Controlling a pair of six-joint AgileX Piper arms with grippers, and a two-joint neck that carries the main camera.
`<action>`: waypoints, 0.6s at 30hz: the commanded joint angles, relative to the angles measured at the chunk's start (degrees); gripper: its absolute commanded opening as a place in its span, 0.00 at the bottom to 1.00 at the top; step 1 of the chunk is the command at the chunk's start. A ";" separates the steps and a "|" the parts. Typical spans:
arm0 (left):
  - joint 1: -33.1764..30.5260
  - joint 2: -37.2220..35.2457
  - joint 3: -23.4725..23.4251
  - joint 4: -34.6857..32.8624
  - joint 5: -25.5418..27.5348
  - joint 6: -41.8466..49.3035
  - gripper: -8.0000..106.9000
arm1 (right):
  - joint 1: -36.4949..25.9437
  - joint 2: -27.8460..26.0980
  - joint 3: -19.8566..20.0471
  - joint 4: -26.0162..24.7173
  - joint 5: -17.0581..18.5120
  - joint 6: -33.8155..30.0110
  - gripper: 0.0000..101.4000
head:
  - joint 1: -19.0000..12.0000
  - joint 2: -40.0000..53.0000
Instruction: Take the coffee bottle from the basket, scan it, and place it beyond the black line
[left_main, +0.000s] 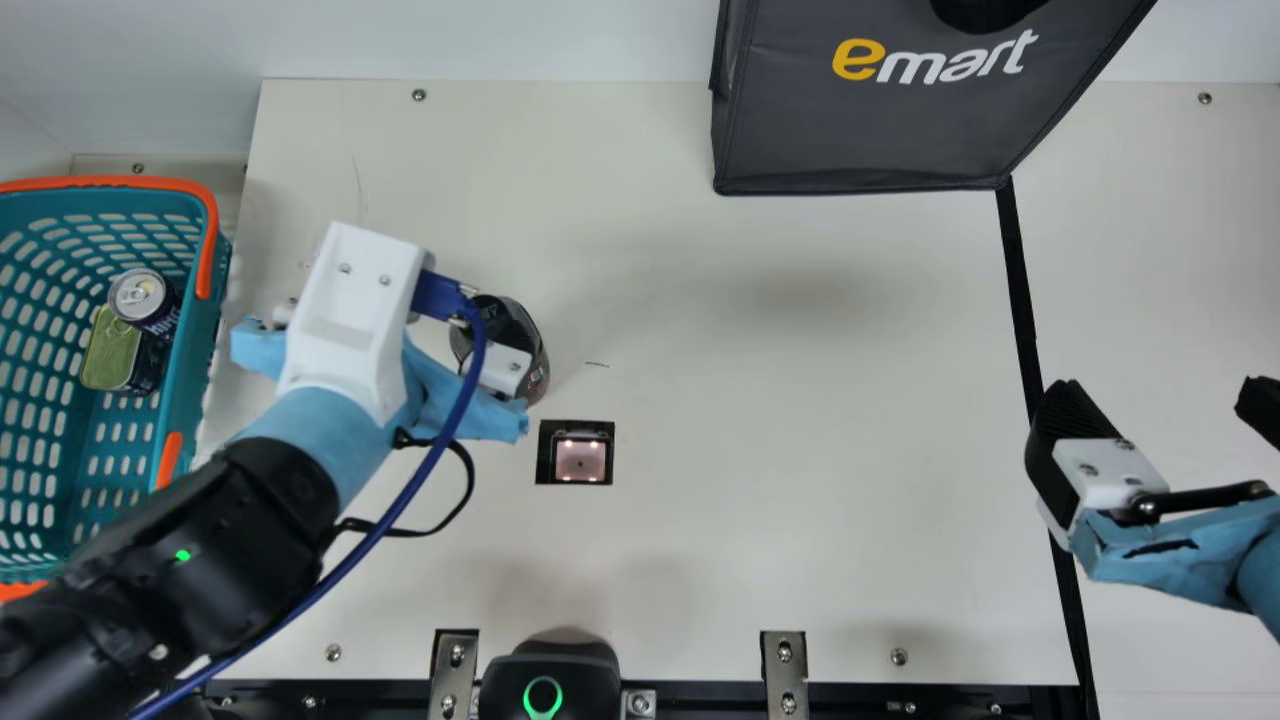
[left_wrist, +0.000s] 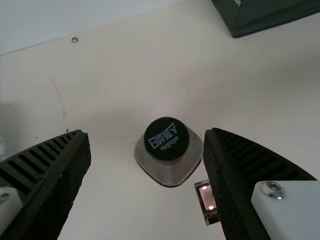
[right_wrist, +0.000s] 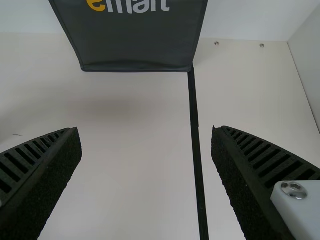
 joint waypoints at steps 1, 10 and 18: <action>-0.66 0.81 -0.10 0.58 0.05 -1.95 0.85 | 0.00 0.00 0.00 0.00 0.00 0.00 0.90 | -0.96 0.00; -1.24 4.11 -0.76 2.08 0.44 -5.09 0.85 | 0.00 0.00 0.00 0.00 0.00 0.00 0.90 | -0.96 0.00; -0.97 6.72 -1.96 1.77 1.09 -7.19 0.85 | 0.00 0.00 0.00 0.00 -0.06 0.00 0.90 | -0.96 0.00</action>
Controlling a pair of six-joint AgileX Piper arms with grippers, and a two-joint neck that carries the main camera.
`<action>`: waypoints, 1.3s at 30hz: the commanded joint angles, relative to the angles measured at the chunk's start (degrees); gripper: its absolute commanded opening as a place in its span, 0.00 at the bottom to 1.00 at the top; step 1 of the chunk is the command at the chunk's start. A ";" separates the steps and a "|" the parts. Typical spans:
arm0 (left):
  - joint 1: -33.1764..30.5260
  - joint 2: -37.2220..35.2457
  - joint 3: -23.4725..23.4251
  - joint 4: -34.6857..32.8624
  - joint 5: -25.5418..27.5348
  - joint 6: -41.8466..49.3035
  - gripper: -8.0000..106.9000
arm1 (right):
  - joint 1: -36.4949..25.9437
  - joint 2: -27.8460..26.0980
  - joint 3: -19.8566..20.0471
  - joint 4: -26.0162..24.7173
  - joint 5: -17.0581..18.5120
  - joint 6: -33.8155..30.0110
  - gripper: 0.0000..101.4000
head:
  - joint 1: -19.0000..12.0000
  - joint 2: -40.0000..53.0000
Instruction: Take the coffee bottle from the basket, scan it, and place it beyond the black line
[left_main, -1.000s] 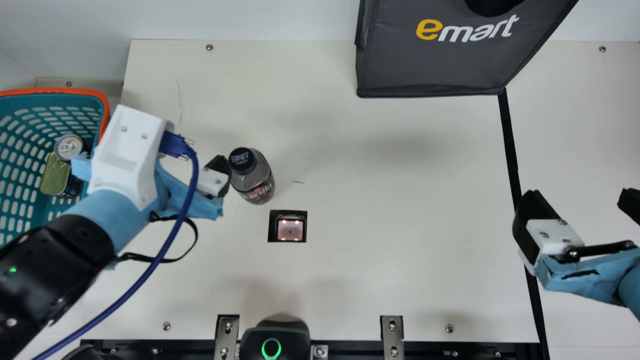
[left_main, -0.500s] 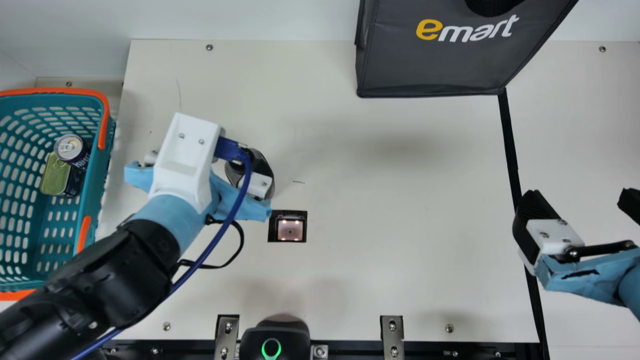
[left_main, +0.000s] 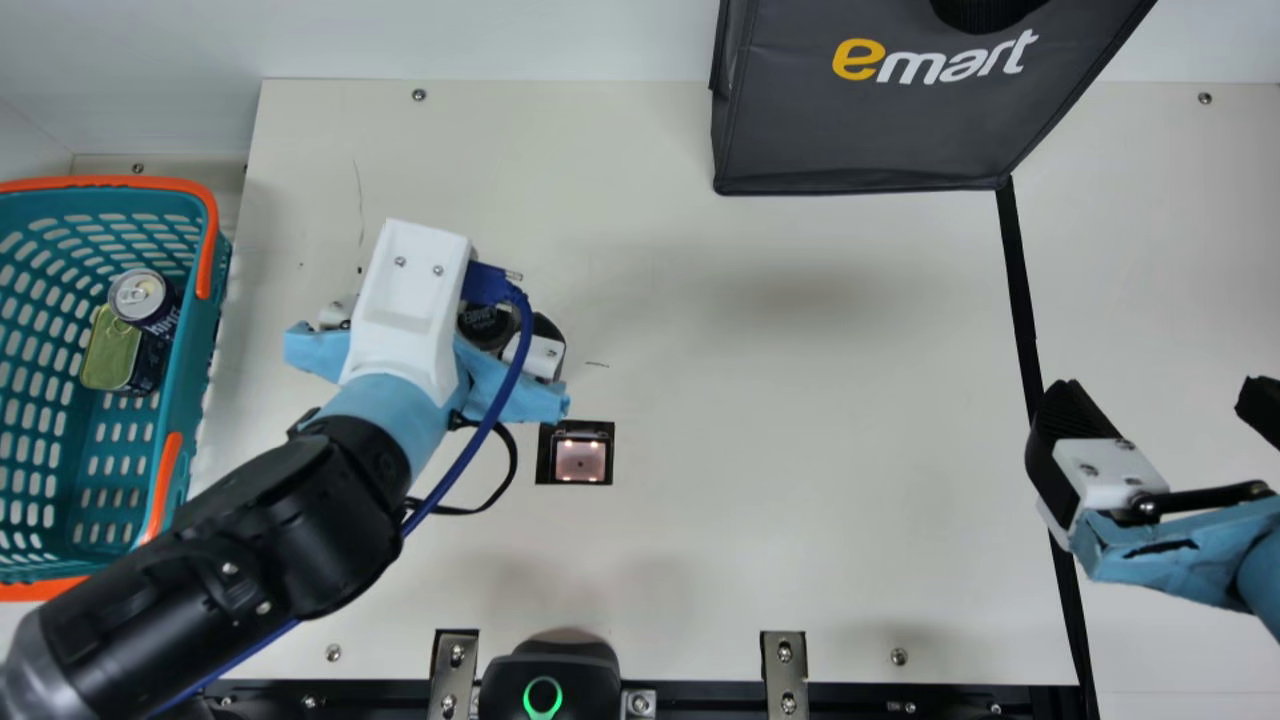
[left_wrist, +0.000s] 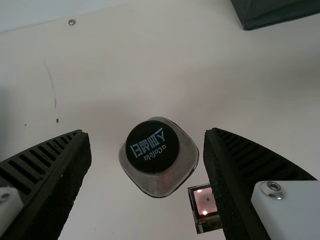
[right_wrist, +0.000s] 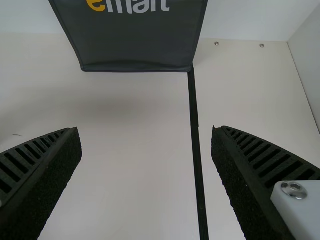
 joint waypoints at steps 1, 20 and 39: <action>0.07 0.49 -0.32 -0.06 0.35 -0.49 0.85 | 0.00 0.00 0.00 0.00 0.00 0.00 0.90 | -0.96 0.00; -0.12 4.99 -1.77 0.10 1.67 -5.09 0.85 | 0.00 0.00 0.00 0.00 0.00 0.00 0.90 | -0.96 0.00; 0.83 5.79 -0.68 1.34 -0.25 -6.03 0.16 | 0.00 0.00 0.00 0.00 0.00 0.00 0.90 | -0.96 0.00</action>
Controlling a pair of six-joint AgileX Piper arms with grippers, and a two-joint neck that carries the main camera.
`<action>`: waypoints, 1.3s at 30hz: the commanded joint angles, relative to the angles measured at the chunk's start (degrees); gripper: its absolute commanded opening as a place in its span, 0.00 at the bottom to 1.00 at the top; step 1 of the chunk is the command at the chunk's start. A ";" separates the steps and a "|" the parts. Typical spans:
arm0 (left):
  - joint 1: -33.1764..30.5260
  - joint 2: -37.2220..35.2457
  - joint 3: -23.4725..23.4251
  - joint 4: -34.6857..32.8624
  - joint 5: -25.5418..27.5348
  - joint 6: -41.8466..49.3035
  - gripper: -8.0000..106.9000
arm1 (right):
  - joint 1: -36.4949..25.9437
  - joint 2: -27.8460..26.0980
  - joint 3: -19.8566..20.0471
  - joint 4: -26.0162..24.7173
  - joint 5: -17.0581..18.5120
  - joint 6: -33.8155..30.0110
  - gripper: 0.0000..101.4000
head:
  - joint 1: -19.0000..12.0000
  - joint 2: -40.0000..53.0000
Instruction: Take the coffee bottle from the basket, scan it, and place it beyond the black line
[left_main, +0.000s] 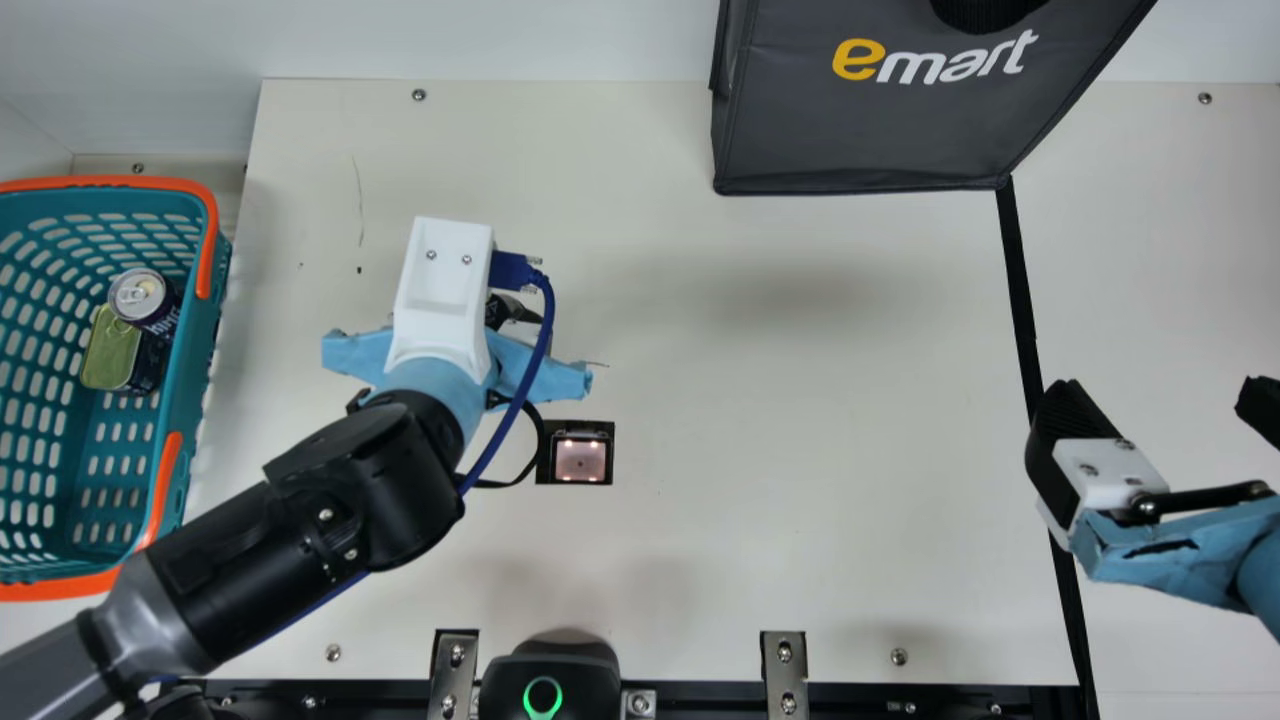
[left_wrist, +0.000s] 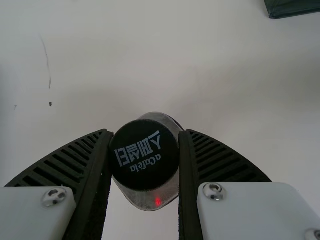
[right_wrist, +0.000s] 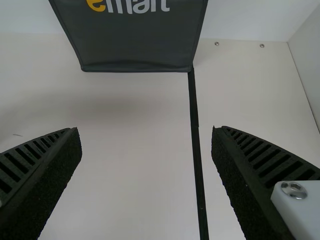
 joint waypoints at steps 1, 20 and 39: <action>0.10 -0.51 0.18 0.04 -0.39 1.06 0.16 | 0.00 0.00 0.00 0.00 0.00 0.00 0.90 | -0.96 0.00; 1.23 -8.84 4.81 -9.33 -10.62 24.68 0.16 | 0.00 0.00 0.00 0.00 0.02 0.00 0.90 | -0.96 0.00; 3.95 -13.83 6.92 -29.44 -15.95 57.70 0.16 | 0.00 0.00 0.00 0.00 0.02 0.00 0.90 | -0.96 0.00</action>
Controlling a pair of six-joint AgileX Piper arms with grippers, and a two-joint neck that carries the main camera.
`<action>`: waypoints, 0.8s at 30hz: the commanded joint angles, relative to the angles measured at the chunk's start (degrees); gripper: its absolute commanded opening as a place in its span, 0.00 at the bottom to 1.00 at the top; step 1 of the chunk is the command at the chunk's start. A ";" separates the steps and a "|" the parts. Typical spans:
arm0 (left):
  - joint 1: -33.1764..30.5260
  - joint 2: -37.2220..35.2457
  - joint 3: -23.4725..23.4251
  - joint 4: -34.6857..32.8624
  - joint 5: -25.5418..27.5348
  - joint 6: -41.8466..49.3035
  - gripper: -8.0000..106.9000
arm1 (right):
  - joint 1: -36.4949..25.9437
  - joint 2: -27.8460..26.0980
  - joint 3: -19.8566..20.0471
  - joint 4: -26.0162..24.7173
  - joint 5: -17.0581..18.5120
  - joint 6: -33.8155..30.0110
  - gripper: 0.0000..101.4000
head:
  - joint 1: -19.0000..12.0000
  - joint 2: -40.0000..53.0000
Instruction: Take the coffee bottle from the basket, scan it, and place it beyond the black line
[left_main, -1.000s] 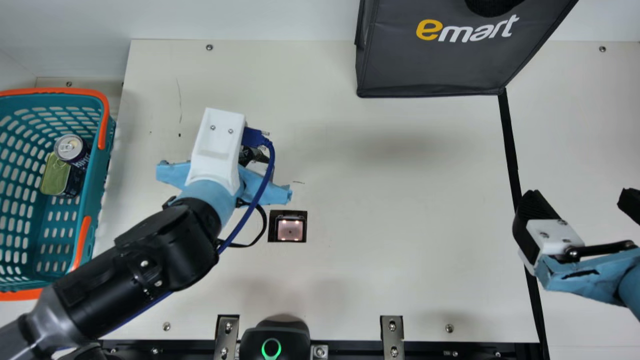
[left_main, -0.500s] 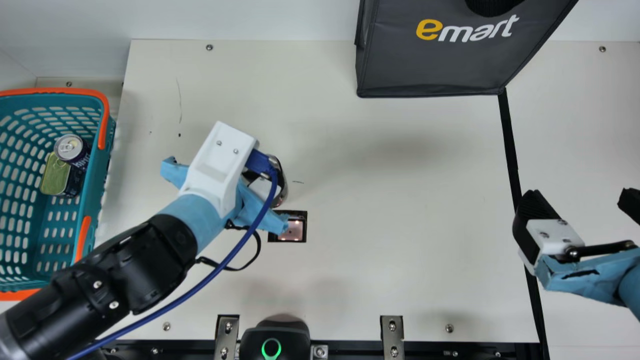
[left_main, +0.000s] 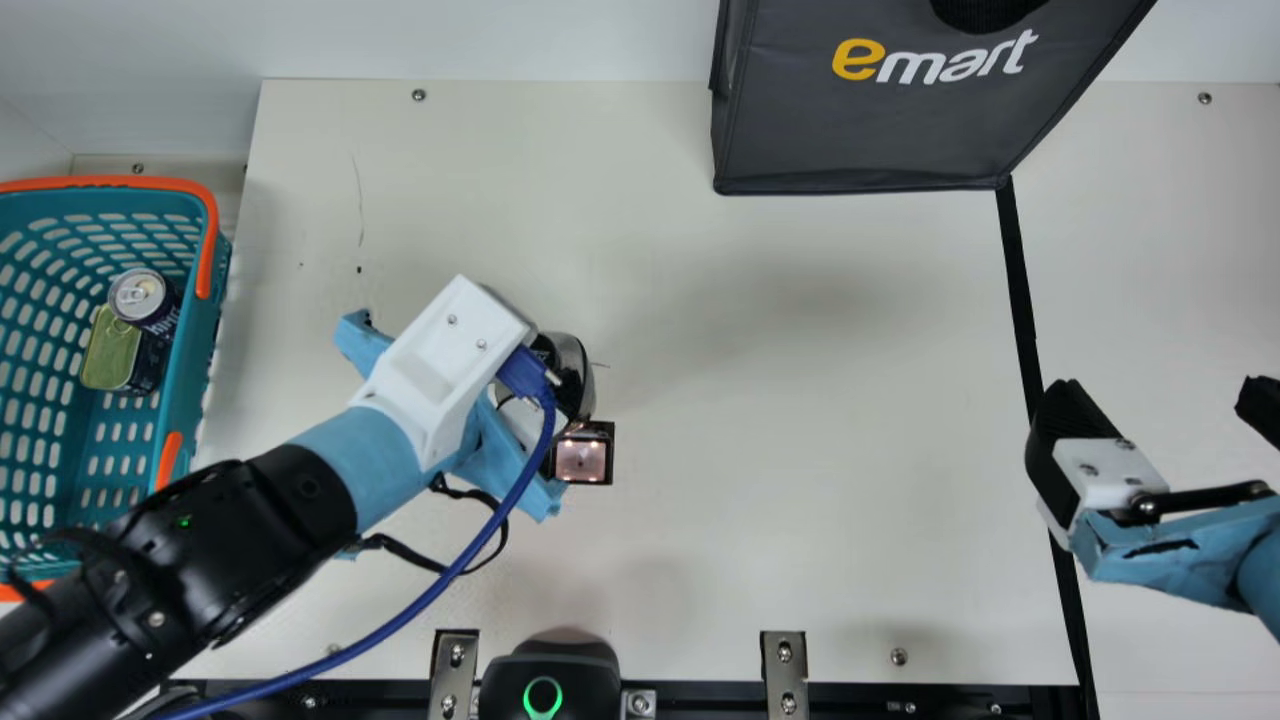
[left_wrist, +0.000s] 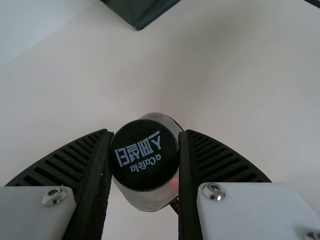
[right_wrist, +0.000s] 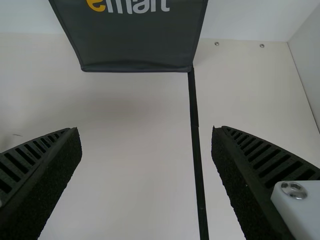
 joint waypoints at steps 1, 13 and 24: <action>0.42 -0.16 -0.09 -3.81 -0.17 7.70 0.16 | 0.00 0.00 0.00 0.00 0.00 0.00 0.90 | -0.96 0.00; 4.58 -0.93 -2.01 -21.20 2.95 33.03 0.16 | 0.00 0.00 0.00 0.00 0.00 0.00 0.90 | -0.96 0.00; 10.10 -0.34 -3.65 -34.49 8.19 54.51 0.16 | 0.00 0.00 0.00 0.00 0.00 0.00 0.90 | -0.96 0.00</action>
